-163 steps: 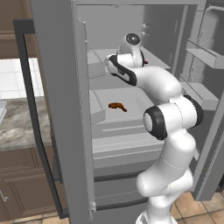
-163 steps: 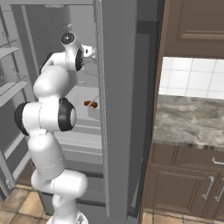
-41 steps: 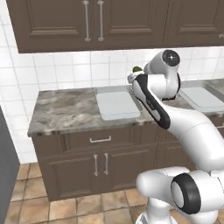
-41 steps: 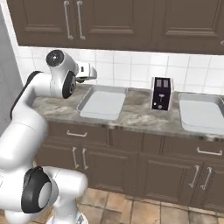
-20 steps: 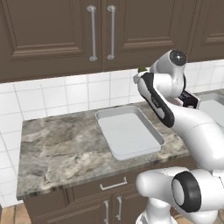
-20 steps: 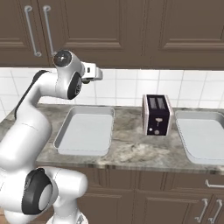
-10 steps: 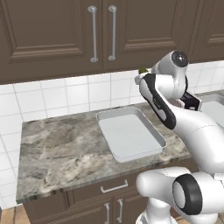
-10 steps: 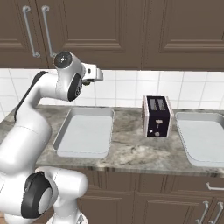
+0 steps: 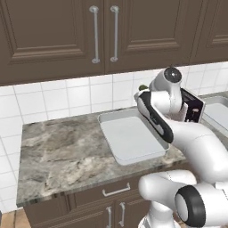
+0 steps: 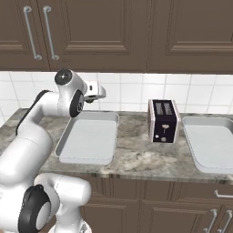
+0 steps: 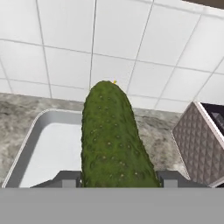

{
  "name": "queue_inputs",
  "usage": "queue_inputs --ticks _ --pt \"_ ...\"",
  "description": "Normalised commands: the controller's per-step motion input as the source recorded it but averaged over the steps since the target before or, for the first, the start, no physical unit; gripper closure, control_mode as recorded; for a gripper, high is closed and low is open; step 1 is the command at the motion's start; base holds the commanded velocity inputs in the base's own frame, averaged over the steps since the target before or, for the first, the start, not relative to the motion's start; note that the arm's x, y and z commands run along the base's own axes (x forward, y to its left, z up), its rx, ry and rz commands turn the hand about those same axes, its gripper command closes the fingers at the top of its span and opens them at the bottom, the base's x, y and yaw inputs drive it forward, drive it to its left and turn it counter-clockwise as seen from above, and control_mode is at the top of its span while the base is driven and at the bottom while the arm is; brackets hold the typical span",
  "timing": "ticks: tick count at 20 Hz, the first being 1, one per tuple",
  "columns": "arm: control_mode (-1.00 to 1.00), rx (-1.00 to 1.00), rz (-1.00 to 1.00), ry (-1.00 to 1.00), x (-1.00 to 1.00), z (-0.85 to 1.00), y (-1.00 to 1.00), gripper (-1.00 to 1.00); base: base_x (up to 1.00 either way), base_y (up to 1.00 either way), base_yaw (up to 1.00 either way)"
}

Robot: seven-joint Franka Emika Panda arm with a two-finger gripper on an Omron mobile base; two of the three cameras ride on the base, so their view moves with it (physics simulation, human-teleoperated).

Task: Place one cucumber and one chicken drumstick in each tupperware on the nearby counter, to pack two identical lunches.

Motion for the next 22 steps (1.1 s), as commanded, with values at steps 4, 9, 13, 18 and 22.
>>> queue_inputs --ticks 4,9,13,18,22 --pt "-1.00 -0.08 0.00 0.02 0.00 -0.85 0.12 1.00 0.00 0.00 0.00" --pt "-1.00 -0.01 0.00 0.14 0.01 -0.65 0.00 1.00 0.00 0.00 0.00" --pt "-1.00 0.00 0.00 0.12 0.04 -0.55 0.00 1.00 0.00 0.00 0.00" --pt "-1.00 0.00 0.00 0.11 0.05 -0.47 0.00 1.00 0.00 0.00 0.00" --pt "-1.00 0.00 0.00 0.08 0.05 -0.44 0.00 1.00 0.00 0.00 0.00"
